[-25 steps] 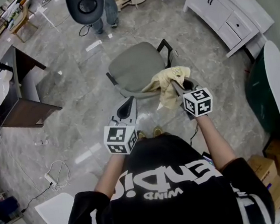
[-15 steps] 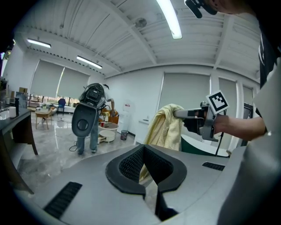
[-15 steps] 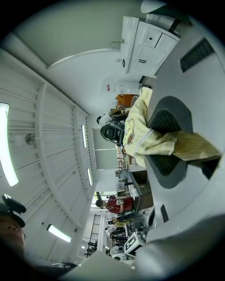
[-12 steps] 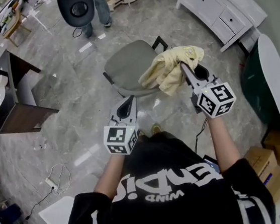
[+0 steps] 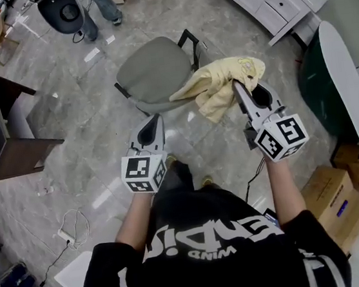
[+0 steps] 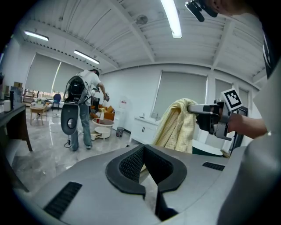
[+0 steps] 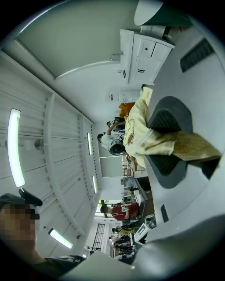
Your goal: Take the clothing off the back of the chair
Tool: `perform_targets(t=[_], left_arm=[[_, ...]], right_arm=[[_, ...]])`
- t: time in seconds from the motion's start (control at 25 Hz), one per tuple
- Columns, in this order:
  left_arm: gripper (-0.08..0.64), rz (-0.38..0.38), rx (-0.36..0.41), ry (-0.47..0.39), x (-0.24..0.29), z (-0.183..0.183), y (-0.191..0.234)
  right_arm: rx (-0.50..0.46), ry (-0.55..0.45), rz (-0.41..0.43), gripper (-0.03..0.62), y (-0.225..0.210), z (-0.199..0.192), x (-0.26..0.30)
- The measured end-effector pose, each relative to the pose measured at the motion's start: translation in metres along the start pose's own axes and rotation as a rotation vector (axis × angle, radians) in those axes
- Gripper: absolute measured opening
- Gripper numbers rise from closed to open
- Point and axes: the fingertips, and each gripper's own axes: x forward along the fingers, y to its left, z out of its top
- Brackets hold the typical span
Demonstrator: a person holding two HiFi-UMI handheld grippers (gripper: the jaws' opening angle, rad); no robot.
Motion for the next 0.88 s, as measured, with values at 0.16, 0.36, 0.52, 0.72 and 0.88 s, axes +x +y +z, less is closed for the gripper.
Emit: perform_targets(t=[0.16,0.36,0.52,0.72,0.88], left_arm=[[0.015,0.016,0.012,0.001,-0.011,-0.013,-0.018],[0.015,0.023,0.023,-0.019,-0.043,-0.022,-0.076],[0.015,0.037,0.028,-0.038,-0.085,-0.035,-0.122],[0.015,0.034,0.020,-0.018,-0.117,-0.054,-0.169],[0.015,0.003,0.030,-0.011,-0.133,-0.058,-0.192]], right_arm=[[0.003,-0.046,0.000,0.101,0.007,0.003,-0.039],[-0.005,-0.055,0.006,0.101,0.017,-0.008,-0.114],[0.004,-0.062,0.015,0.101,0.029,-0.015,-0.176],[0.007,-0.084,0.016,0.101,0.040,-0.010,-0.237],[0.019,-0.116,-0.002,0.101,0.049,-0.001,-0.270]])
